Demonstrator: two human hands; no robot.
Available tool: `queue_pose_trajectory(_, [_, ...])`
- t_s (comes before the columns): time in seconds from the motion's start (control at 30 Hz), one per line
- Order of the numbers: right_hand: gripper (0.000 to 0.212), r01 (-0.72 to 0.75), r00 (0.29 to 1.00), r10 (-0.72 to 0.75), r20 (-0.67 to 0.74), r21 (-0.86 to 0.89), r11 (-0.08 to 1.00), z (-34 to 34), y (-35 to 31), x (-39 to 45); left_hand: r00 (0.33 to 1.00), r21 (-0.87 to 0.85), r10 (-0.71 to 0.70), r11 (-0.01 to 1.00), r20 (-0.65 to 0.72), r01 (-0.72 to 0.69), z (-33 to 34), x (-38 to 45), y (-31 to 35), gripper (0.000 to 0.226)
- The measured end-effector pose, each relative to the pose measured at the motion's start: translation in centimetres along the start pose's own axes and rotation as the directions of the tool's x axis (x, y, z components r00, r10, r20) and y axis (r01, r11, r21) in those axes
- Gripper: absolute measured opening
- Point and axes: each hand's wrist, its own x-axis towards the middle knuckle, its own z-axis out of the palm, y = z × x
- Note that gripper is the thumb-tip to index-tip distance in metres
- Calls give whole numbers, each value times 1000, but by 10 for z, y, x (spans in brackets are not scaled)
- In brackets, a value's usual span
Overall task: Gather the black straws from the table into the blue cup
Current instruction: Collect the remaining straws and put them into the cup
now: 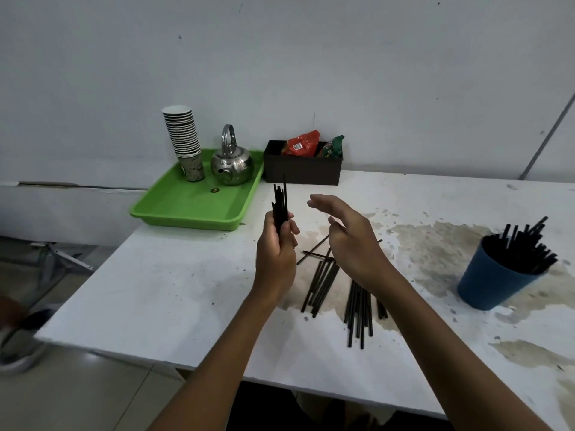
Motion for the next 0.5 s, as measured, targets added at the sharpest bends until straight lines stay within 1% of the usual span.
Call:
queue_pose_trajectory(0.13, [63, 29, 999, -29, 26, 28, 999, 1, -9, 9, 1000, 83, 19, 996, -16, -18, 4, -3, -10, 20])
queue_pose_trajectory(0.27, [62, 54, 994, -59, 90, 55, 997, 5, -16, 11, 1000, 80, -18, 997, -22, 20, 10, -7, -16, 23])
queue_pose_trajectory(0.33, [59, 50, 991, -60, 117, 88, 995, 5, -19, 10, 1000, 82, -5, 997, -22, 7, 12, -9, -18, 21])
queue_pose_trajectory(0.4, [53, 71, 990, -79, 117, 71, 995, 5, -20, 7, 1000, 66, 20, 998, -15, -19, 14, -11, -18, 20])
queue_pose_trajectory(0.5, [43, 82, 989, -87, 115, 46, 996, 4, -15, 5, 1000, 16, 16, 1000, 23, -16, 17, -16, -21, 32])
